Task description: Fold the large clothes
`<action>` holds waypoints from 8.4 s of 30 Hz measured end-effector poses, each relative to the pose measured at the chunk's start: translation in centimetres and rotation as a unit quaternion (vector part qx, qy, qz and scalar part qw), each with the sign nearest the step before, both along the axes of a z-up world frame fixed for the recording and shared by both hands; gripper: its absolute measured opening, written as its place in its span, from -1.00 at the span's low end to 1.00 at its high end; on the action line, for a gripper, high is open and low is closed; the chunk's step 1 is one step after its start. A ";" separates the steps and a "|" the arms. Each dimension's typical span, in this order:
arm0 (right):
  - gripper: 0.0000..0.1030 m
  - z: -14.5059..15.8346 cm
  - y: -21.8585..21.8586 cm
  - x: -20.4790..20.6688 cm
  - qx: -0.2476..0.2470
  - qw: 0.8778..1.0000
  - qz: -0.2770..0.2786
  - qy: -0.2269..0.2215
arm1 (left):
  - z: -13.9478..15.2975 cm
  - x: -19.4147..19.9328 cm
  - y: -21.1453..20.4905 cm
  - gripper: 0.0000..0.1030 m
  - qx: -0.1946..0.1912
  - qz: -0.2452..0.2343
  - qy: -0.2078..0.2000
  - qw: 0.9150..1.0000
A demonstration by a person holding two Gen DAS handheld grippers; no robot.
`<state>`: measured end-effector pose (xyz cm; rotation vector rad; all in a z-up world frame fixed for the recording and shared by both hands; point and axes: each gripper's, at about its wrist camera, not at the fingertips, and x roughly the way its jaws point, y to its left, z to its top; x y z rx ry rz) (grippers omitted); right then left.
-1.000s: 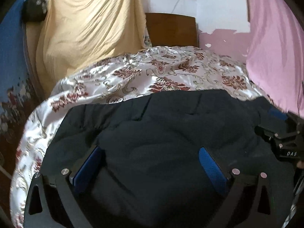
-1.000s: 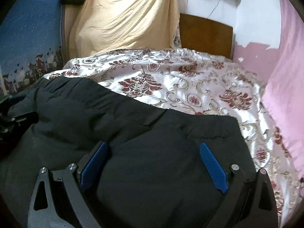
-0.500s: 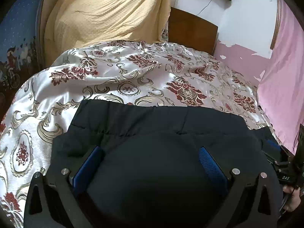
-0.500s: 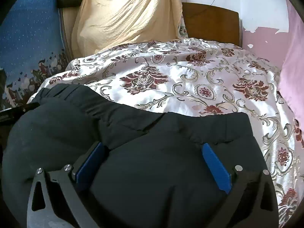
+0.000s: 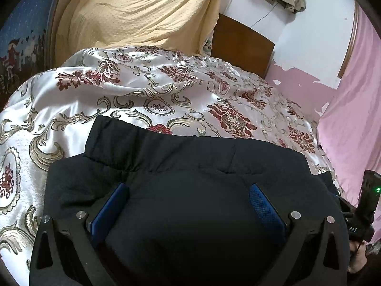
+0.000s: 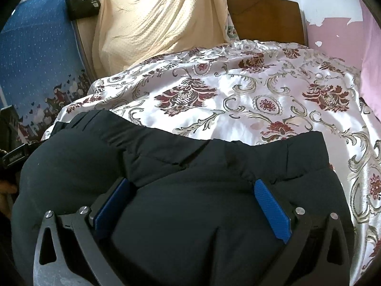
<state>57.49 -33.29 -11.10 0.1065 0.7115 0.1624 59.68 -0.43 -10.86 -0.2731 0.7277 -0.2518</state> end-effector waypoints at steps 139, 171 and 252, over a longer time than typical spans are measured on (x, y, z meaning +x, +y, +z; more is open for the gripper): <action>0.43 -4.2 -8.0 -6.9 0.178 0.967 0.057 0.175 | -2.0 -4.2 6.4 0.09 -0.013 -0.118 0.183 0.976; -0.51 9.4 -4.7 -18.5 0.088 0.989 0.067 0.094 | 11.3 -19.3 4.6 -0.68 0.077 -0.076 0.096 0.989; 0.97 17.9 7.1 -51.4 -0.035 0.977 -0.090 -0.193 | 16.8 -52.1 -0.6 1.00 0.156 0.083 -0.169 0.970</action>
